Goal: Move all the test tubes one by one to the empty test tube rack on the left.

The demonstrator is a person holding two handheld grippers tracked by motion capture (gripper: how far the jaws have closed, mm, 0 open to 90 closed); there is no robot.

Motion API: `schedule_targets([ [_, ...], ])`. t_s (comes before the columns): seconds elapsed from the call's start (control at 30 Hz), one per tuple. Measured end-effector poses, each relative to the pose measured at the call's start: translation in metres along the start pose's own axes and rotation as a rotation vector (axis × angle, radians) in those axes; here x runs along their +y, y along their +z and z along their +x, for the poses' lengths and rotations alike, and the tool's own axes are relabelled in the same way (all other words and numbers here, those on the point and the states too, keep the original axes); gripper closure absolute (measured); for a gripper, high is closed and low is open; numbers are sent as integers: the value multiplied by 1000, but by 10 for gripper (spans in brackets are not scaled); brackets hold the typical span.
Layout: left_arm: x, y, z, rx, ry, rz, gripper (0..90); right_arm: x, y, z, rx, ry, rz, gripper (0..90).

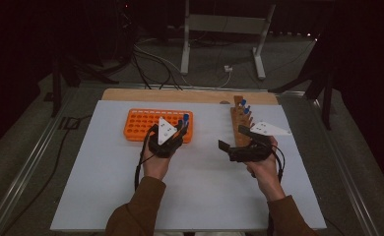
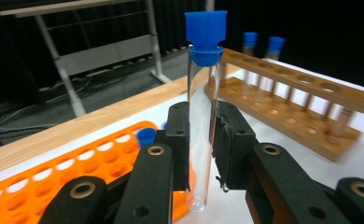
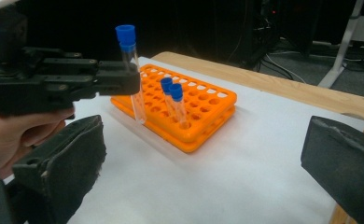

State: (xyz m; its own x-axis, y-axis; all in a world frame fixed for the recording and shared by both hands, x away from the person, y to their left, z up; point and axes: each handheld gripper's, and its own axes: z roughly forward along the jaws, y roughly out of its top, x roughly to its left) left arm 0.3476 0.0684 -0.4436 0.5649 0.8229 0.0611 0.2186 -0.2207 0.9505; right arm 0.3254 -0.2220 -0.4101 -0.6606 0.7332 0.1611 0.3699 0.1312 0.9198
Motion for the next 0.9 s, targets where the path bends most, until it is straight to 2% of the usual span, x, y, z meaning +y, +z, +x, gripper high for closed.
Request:
schedule_targets([
  [0.27,-7,11,19,78,-71,6,781,1,-3,-1,2,-7,-15,0],
  [0.5,-15,25,29,121,-113,32,780,2,-5,-1,8,-5,-25,0],
  [0.7,-22,35,34,126,-145,55,780,1,-6,-2,14,-3,-25,0],
  [0.9,-31,41,34,118,-130,116,780,1,-8,-4,12,1,-32,0],
])
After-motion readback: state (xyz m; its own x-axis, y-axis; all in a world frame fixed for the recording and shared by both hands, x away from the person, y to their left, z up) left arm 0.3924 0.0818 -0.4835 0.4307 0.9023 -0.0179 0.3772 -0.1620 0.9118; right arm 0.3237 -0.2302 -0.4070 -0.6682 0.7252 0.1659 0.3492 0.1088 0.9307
